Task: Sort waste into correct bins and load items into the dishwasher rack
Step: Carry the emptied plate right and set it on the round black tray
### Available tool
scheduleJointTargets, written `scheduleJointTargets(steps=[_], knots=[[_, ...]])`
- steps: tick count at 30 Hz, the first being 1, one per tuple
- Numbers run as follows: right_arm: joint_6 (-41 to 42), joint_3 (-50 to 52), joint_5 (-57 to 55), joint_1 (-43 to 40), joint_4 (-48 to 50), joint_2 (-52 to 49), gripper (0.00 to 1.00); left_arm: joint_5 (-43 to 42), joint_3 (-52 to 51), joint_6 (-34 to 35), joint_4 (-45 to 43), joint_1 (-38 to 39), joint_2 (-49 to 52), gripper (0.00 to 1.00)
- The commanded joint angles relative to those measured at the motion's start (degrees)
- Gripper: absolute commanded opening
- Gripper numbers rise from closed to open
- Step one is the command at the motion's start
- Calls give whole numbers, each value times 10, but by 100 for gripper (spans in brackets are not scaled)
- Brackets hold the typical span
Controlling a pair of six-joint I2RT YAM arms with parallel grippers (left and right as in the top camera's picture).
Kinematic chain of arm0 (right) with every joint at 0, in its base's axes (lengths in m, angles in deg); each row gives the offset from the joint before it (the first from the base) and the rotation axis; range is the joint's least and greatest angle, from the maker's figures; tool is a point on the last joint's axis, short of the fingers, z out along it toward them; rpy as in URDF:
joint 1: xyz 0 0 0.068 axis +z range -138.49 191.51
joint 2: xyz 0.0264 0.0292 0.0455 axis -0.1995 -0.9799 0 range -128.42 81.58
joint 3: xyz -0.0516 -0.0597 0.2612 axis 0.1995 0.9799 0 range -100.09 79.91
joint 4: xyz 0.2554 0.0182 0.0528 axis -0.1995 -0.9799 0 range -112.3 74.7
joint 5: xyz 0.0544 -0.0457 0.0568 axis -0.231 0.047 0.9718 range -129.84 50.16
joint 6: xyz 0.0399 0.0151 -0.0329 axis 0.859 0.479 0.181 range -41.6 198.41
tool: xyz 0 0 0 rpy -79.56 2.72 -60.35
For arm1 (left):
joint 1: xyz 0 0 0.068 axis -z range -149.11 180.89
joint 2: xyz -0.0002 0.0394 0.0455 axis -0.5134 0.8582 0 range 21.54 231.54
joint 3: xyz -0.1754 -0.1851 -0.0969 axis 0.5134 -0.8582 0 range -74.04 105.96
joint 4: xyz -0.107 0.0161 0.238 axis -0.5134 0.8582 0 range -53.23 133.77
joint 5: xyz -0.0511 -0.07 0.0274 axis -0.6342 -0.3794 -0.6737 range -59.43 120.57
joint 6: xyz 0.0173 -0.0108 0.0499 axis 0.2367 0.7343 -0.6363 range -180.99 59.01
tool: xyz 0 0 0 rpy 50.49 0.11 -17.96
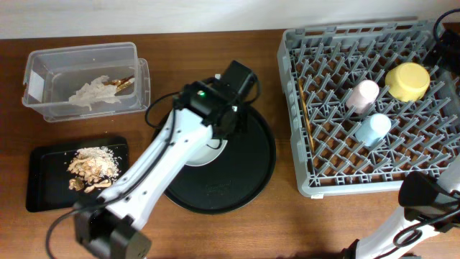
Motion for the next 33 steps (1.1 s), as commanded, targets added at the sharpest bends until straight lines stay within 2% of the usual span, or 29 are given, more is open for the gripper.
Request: scheduleJointTargets(steps=[1, 7, 13, 19, 20, 21, 22, 23, 28, 33], knots=[[7, -1, -3, -1, -3, -3, 98, 76, 1, 40, -1, -5, 55, 1], [7, -1, -3, -1, -3, -3, 98, 56, 1, 40, 1, -22, 115, 1], [7, -1, -3, -1, -3, -3, 98, 44, 1, 40, 1, -23, 134, 1], [7, -1, -3, -1, -3, -3, 98, -31, 1, 40, -5, -17, 146, 1], [7, -1, -3, -1, -3, -3, 98, -31, 1, 40, -8, -12, 146, 2], [7, -1, -3, -1, -3, -3, 98, -31, 1, 40, -10, -10, 146, 9], [7, -1, -3, -1, -3, -3, 98, -30, 1, 40, -10, -7, 146, 27], [7, -1, -3, -1, -3, -3, 99, -29, 1, 40, -10, -4, 146, 31], [7, -1, -3, -1, -3, -3, 98, -30, 5, 40, -3, 4, 146, 40], [7, -1, -3, -1, -3, -3, 98, -8, 105, 40, 94, -43, 140, 43]])
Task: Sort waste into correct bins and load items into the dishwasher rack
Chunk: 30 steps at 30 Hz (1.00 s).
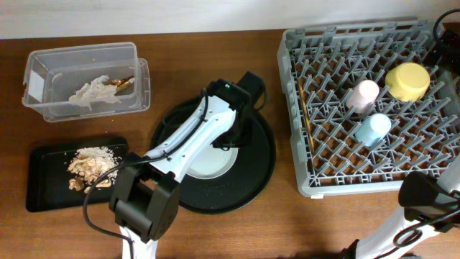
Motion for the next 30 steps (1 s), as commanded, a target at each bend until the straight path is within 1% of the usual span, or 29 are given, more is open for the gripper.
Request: scheduleJointTargets(steps=[1, 3, 4, 5, 7, 8, 9, 10, 13, 15, 17, 21, 22, 23, 24, 26, 27, 28, 30], knots=[[7, -1, -3, -1, -3, -3, 98, 31, 111, 2, 74, -58, -6, 45], [7, -1, -3, -1, -3, -3, 98, 61, 167, 1, 113, -95, -11, 47], [7, -1, -3, -1, -3, -3, 98, 85, 198, -3, 130, -118, -13, 51], [7, -1, -3, -1, -3, -3, 98, 108, 227, -5, 147, -142, -14, 57], [7, -1, -3, -1, -3, -3, 98, 138, 277, -5, 181, -193, -14, 74], [7, -1, -3, -1, -3, -3, 98, 137, 294, -5, 193, -220, -14, 86], [7, -1, -3, -1, -3, -3, 98, 137, 303, -5, 200, -241, -14, 94], [7, -1, -3, -1, -3, -3, 98, 137, 307, -5, 202, -268, -14, 99], [9, -1, 5, -1, 4, -3, 98, 137, 307, -5, 209, -348, -13, 99], [9, -1, 35, -1, 12, -3, 98, 137, 307, -5, 212, -372, -13, 99], [9, -1, 92, -1, 12, -3, 98, 135, 307, -5, 212, -394, -12, 99], [9, -1, 153, -1, 6, -3, 98, 135, 307, -5, 212, -422, -12, 99], [9, -1, 195, -1, -4, -3, 98, 135, 307, -5, 212, -425, -12, 99], [7, 0, 260, 1, -4, -3, 98, 135, 307, -5, 214, -426, -12, 99], [-13, 7, 327, 12, -4, -3, 98, 135, 307, -5, 214, -426, -12, 99], [-50, 20, 378, 48, -4, -3, 99, 135, 307, -5, 214, -426, -12, 99], [-61, 32, 374, 80, -4, -3, 100, 135, 307, -5, 214, -426, -12, 99], [-69, 48, 356, 117, -4, -3, 98, 135, 307, -5, 214, -426, -12, 99], [-71, 87, 295, 192, -3, -3, 96, 135, 307, -5, 214, -425, -12, 99]])
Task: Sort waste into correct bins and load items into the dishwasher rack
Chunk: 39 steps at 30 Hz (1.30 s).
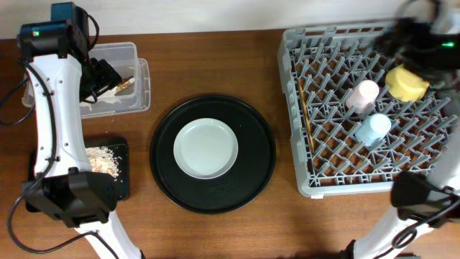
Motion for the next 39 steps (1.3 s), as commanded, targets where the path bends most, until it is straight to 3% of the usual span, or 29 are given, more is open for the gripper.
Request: scheduleJointTargets(steps=[1, 5, 12, 16, 17, 20, 25, 29, 36, 39], knots=[[-33, 67, -40, 138, -2, -3, 96, 8, 8, -3, 1, -1, -11, 99], [-30, 175, -141, 282, 49, -3, 96, 8, 8, -3, 1, -1, -11, 99], [-30, 362, -220, 448, 295, -5, 98, 8, 8, -3, 1, -1, -11, 99], [85, 440, -264, 474, 381, -19, 99, 8, 8, -3, 1, -1, -11, 99], [114, 461, -263, 474, 403, -23, 96, 8, 8, -3, 1, -1, -11, 99], [203, 526, -261, 474, 471, -32, 73, 8, 8, -3, 1, -1, -11, 99], [266, 613, -256, 475, 533, -32, 69, 8, 8, -3, 1, -1, -11, 99], [268, 676, -227, 475, 593, -32, 63, 8, 8, -3, 1, -1, -11, 99], [269, 693, -207, 478, 619, -32, 33, 8, 8, -3, 1, -1, -11, 99], [282, 693, -212, 486, 621, -32, 25, 8, 8, -3, 1, -1, -11, 99]])
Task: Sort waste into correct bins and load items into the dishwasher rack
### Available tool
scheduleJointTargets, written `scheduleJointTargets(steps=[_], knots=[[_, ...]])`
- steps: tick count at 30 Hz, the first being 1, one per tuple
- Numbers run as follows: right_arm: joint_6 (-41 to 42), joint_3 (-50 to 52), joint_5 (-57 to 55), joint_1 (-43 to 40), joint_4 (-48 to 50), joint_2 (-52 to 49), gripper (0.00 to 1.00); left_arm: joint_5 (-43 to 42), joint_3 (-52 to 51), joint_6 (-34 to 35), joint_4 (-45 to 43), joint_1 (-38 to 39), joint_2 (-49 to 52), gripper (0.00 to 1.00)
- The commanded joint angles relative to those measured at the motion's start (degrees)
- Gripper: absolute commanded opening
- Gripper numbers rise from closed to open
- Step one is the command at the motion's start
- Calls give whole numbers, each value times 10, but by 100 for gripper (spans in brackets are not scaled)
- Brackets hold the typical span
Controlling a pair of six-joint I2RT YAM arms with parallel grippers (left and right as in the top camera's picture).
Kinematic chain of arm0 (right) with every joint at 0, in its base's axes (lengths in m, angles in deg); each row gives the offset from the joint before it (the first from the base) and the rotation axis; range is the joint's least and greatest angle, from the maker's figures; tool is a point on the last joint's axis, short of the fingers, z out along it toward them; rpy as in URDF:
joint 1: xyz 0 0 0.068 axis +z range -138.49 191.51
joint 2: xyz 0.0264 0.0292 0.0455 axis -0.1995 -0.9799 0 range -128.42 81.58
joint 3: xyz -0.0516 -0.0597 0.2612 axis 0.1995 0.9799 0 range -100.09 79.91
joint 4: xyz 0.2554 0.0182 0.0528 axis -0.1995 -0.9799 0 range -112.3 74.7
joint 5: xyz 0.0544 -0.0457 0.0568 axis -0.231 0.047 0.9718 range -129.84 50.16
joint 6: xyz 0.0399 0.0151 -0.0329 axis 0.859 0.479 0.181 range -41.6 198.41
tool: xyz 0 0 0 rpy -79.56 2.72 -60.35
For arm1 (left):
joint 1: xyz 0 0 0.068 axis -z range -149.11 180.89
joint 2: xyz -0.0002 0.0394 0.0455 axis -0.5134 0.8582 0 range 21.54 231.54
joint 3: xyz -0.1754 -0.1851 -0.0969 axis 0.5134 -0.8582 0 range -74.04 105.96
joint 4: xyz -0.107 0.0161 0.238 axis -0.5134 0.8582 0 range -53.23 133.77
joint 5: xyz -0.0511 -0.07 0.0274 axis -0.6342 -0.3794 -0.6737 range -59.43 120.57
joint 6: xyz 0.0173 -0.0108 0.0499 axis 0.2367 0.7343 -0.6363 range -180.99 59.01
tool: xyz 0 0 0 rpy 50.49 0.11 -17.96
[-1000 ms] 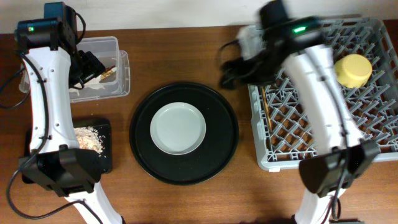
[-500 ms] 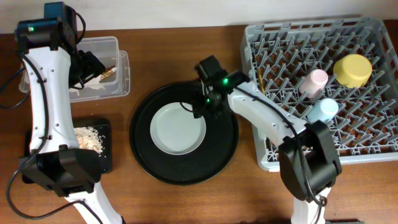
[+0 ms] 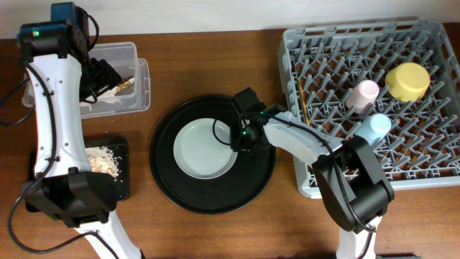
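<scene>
A pale round plate (image 3: 205, 150) lies on the black round tray (image 3: 212, 194) in the middle of the table. My right gripper (image 3: 236, 137) reaches in from the right and sits low at the plate's right rim, its fingers looking open. My left gripper (image 3: 106, 74) hangs over the clear plastic bin (image 3: 140, 79) at the far left, fingers spread, nothing seen in them. The bin holds crumpled white waste and a brown scrap. The grey dishwasher rack (image 3: 323, 180) on the right carries a yellow bowl (image 3: 407, 80), a pink cup (image 3: 362, 95) and a blue cup (image 3: 374, 128).
A black rectangular tray (image 3: 43, 180) with food scraps (image 3: 97, 160) lies at the front left, partly under my left arm. A thin wooden stick (image 3: 302, 101) lies along the rack's left side. My right arm crosses the rack's front left corner.
My right arm was over the rack's far right corner; it now reaches across to the plate's right rim. The left arm, plate and bins have not moved.
My left gripper was first over the plate's far edge, then over its far right side. Then it stood over the clear bin at the far left while the right arm hovered at the rack's far corner. Now the right gripper is at the plate.
</scene>
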Motion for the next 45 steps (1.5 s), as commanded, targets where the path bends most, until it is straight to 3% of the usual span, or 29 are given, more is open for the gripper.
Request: scheduleJointTargets(steps=[1, 4, 7, 12, 17, 22, 28, 34, 39, 45], knots=[[23, 5, -2, 15, 3, -4, 25, 8, 8, -3, 1, -1, -11, 99], [28, 5, -3, 31, 15, -7, 24, 9, 8, -3, 1, -1, -11, 99], [43, 5, -4, 41, 21, -14, 11, 9, 8, -3, 1, -1, -11, 99], [43, 4, -2, 40, 22, -15, 4, 9, 8, -3, 1, -1, -11, 99], [42, -20, -1, 10, -17, -2, 4, 9, 8, -3, 1, -1, -11, 99], [-89, -163, -21, -79, -163, 52, 4, 9, 8, -3, 1, -1, -11, 99], [-106, -419, -308, -197, -356, 68, 4, 9, 8, -3, 1, -1, -11, 99], [-104, -428, -521, -231, -356, 58, 4, 9, 8, -3, 1, -1, -11, 99], [-104, -396, -574, -229, -290, 30, 4, 9, 8, -3, 1, -1, -11, 99], [-106, -384, -559, -221, -240, -2, 4, 8, 8, -3, 1, -1, -11, 99]])
